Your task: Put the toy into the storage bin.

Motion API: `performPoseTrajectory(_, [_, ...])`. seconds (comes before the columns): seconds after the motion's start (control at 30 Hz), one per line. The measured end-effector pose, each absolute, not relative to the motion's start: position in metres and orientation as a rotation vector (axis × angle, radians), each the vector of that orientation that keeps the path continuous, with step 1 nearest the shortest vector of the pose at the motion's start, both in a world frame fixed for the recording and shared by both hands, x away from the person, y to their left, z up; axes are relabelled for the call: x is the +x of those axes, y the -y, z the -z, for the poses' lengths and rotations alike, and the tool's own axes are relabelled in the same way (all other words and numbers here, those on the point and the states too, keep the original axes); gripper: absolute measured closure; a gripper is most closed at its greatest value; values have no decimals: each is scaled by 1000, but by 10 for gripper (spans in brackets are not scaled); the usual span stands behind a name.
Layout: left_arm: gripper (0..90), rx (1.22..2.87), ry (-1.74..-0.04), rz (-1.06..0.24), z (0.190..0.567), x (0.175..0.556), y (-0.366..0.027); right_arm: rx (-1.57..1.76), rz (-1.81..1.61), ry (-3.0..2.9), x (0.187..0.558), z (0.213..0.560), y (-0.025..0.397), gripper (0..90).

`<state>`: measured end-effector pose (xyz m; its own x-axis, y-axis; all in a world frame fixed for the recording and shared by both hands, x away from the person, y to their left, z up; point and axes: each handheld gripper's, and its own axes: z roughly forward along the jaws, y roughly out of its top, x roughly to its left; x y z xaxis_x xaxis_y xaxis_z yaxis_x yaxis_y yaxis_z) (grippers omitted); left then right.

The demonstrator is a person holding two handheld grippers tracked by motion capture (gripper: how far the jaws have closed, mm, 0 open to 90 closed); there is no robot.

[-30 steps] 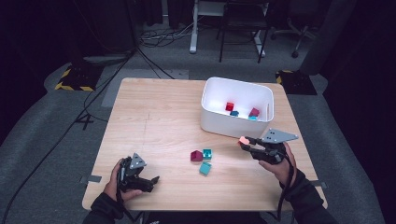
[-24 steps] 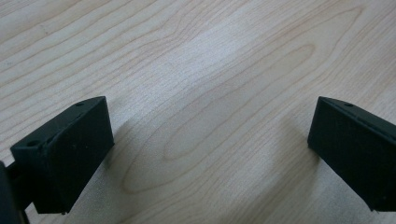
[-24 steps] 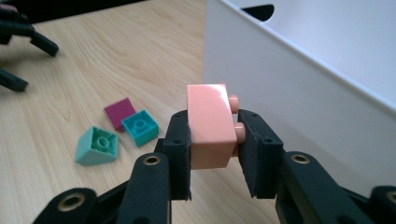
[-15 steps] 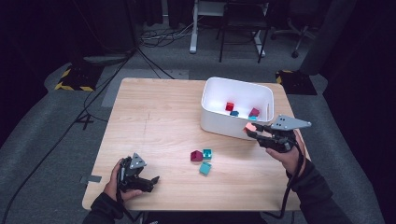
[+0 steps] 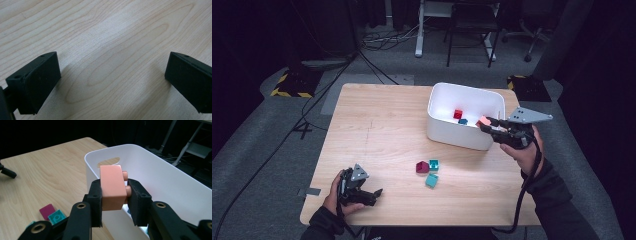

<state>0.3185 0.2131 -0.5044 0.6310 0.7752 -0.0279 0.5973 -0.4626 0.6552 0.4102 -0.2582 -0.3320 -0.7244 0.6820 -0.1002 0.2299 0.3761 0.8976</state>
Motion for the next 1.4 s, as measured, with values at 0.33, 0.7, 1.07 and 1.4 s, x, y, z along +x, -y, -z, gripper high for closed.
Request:
performPoseTrajectory(0.33, [4,2215,-1071,-367,504,318,-213,824,-1236,-2134,436,325,253,668])
performPoseTrajectory(0.7, [6,2219,-1073,-374,504,318,-213,908,-1252,-2136,470,329,245,668])
performPoseTrajectory(1.07, [6,2219,-1074,-376,504,318,-213,941,-1195,-2146,484,335,232,666])
performPoseTrajectory(1.4, [6,2217,-1074,-377,504,318,-213,960,-1154,-2184,488,342,229,645])
